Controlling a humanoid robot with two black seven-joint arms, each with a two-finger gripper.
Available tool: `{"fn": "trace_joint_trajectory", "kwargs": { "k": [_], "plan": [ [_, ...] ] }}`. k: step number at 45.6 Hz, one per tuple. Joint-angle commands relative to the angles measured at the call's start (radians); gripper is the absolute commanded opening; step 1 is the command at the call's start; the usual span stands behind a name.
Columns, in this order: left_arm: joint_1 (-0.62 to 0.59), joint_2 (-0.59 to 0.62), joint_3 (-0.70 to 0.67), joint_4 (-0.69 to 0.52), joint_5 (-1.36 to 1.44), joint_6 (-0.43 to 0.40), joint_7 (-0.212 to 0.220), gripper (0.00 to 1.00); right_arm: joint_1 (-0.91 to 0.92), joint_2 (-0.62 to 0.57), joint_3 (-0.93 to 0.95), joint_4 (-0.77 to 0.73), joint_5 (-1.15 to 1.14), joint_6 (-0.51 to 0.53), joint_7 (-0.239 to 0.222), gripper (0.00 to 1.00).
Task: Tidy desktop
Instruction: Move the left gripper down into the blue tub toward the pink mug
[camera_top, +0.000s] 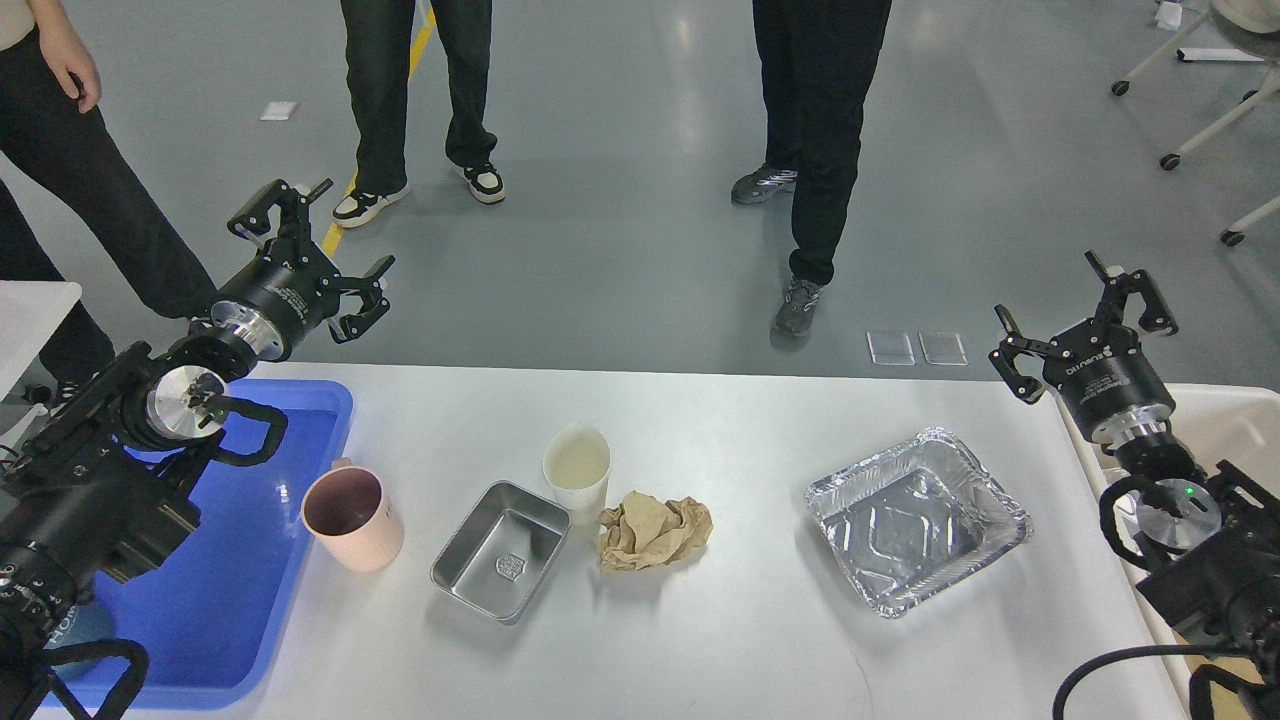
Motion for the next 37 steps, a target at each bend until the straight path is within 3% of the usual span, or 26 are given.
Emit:
{"fn": "trace_joint_trajectory", "kwargs": {
  "k": [1, 12, 20, 21, 25, 33, 37],
  "plan": [
    [0.000, -0.003, 0.002, 0.000, 0.000, 0.000, -0.002, 0.97, -0.003, -0.002, 0.000, 0.001, 0.000, 0.000, 0.000, 1.00],
    [-0.006, -0.001, 0.002, 0.005, 0.000, 0.041, 0.026, 0.97, 0.002, -0.004, 0.000, 0.002, 0.000, 0.000, 0.000, 1.00],
    [-0.007, 0.012, 0.087, -0.055, 0.008, 0.032, 0.104, 0.97, -0.003, 0.001, 0.000, 0.004, 0.000, 0.000, 0.000, 1.00],
    [0.000, 0.037, 0.118, -0.132, 0.008, 0.043, 0.138, 0.97, -0.003, 0.001, 0.000, 0.004, 0.000, 0.000, 0.000, 1.00],
    [0.065, 0.130, 0.152, -0.297, 0.008, 0.061, 0.178, 0.97, -0.001, 0.004, 0.000, 0.005, 0.000, 0.000, 0.000, 1.00],
    [0.203, 0.325, 0.181, -0.592, 0.008, 0.097, 0.227, 0.96, -0.001, 0.005, -0.002, 0.005, -0.002, 0.000, 0.000, 1.00],
    [0.281, 0.459, 0.187, -0.728, 0.011, 0.095, 0.230, 0.96, -0.001, 0.007, -0.002, 0.005, -0.002, 0.000, 0.000, 1.00]
  ]
}}
